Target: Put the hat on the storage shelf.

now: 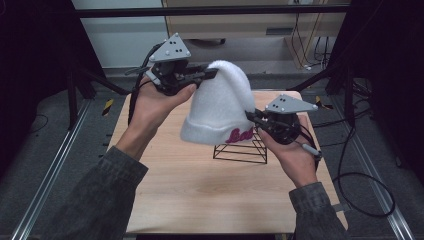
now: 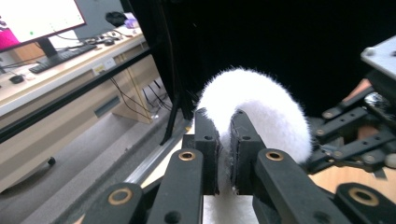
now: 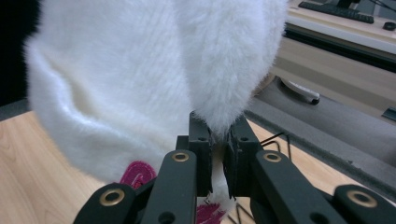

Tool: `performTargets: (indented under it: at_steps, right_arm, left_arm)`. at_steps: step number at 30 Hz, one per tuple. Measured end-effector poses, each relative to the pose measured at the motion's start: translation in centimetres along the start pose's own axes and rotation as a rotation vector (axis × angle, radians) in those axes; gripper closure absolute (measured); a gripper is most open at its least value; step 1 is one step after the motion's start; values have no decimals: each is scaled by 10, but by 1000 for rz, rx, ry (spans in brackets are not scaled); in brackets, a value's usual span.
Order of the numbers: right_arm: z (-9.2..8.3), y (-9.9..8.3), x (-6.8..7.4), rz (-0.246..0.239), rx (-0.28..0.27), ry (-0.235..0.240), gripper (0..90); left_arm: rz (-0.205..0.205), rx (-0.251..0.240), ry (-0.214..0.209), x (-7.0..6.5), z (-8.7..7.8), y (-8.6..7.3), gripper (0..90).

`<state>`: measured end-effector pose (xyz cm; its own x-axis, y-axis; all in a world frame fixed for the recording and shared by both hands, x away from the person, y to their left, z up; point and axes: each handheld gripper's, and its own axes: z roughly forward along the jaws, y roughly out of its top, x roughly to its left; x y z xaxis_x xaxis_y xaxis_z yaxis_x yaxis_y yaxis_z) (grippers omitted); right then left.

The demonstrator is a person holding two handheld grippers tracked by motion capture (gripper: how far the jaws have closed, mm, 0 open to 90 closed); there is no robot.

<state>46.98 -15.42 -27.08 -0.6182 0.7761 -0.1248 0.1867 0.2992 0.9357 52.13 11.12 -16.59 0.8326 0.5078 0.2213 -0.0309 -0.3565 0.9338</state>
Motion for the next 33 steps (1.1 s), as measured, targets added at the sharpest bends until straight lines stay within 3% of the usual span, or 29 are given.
performTargets:
  at_steps: [9, 13, 24, 33]
  right_arm:
    - [4, 9, -21, -13, 2, -33, 828]
    - [6, 17, -33, -44, 14, -77, 828]
    - [25, 12, -41, -32, 27, -104, 829]
    - [33, -5, -47, -8, 56, -114, 829]
  left_arm:
    - [-34, -34, 37, 18, 29, 4, 839]
    - [-45, -50, 44, 23, 39, 7, 838]
    - [-66, -53, 51, 33, 60, -1, 838]
    - [-24, -13, 43, 27, 77, -6, 837]
